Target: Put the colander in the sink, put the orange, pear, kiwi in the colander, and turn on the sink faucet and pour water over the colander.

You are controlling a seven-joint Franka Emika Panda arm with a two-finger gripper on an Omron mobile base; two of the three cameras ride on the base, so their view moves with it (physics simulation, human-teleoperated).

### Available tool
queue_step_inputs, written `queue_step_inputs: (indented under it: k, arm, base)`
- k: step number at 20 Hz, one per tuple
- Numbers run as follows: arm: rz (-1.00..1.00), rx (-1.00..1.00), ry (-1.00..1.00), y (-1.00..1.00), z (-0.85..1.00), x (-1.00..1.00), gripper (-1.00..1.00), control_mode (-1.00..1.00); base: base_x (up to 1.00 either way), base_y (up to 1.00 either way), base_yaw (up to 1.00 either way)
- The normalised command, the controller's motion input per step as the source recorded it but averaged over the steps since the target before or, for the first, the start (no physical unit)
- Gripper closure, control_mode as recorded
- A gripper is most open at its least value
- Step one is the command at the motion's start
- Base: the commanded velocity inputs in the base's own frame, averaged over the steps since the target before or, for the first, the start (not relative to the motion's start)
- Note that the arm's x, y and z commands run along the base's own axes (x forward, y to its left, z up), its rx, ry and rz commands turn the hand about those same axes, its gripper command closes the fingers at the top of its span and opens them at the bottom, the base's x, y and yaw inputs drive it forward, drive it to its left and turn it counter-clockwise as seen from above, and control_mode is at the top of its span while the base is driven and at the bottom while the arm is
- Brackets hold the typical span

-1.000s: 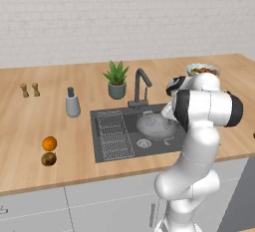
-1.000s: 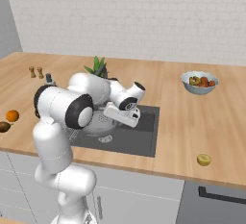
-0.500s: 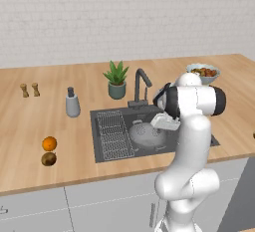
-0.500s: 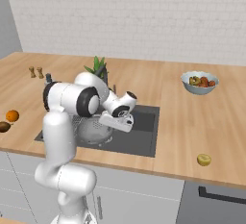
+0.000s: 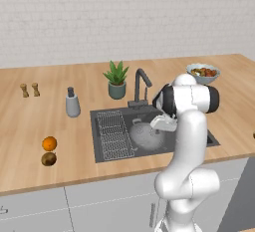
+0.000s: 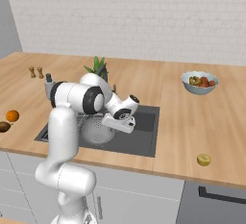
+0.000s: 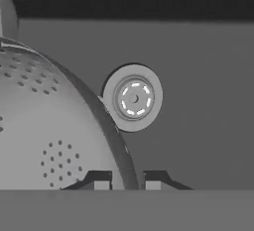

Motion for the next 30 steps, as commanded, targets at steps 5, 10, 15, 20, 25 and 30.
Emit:
queue_step_inputs:
  k: [5,10,15,20,25,30]
  arm:
    - [-0.1,0.0,-0.04,0.07,0.0,0.24,1.0,-1.0]
    - [-0.04,0.0,0.06,0.17,0.0,0.02,1.0,-1.0]
    - [0.0,0.0,0.08,0.05,-0.13,0.01,1.0,-1.0]
    - [0.0,0.0,0.0,0.0,-0.32,0.06,1.0,-1.0]
    - [0.0,0.0,0.0,0.0,-0.21,0.22,1.0,-1.0]
    - [-0.01,0.0,0.0,0.0,-0.04,0.37,1.0,-1.0]
  base:
    - [0.0,0.0,0.0]
    - [0.0,0.0,0.0]
    - [0.0,0.0,0.0]
    - [0.0,0.0,0.0]
    - [0.0,0.0,0.0]
    - [0.0,0.0,0.0]
